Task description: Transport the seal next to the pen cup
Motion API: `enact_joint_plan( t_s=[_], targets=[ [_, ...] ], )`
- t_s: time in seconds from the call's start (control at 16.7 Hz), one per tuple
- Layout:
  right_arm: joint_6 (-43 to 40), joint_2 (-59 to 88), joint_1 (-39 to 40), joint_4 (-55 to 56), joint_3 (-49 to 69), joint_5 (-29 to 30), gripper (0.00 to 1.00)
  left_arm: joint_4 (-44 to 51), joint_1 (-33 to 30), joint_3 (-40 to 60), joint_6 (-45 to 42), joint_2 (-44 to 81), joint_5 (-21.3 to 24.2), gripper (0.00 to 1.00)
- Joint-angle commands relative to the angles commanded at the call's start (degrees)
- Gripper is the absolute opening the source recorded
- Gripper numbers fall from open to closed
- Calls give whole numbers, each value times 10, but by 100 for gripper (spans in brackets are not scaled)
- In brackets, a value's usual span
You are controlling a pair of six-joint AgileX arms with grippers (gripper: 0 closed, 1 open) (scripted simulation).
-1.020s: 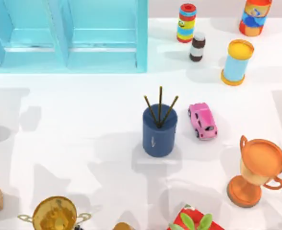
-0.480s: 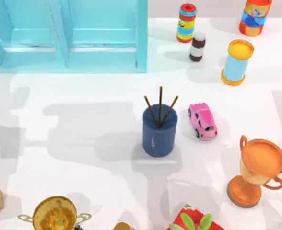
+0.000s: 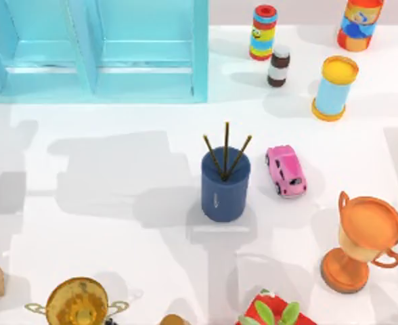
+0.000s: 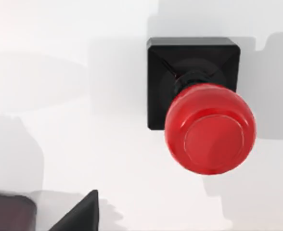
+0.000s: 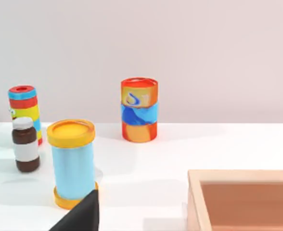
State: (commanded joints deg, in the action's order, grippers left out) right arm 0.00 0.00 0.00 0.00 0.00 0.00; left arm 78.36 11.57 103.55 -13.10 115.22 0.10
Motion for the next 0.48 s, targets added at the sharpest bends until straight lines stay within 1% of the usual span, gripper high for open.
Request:
enact_joint_plan(
  t_s=[0.24, 0.48],
  targets=[
    [0, 0, 0, 0, 0, 0, 100, -24, -2, -24, 1, 3, 0, 100],
    [0, 0, 0, 0, 0, 0, 100, -129, 0, -106, 0, 18, 0, 100]
  ],
)
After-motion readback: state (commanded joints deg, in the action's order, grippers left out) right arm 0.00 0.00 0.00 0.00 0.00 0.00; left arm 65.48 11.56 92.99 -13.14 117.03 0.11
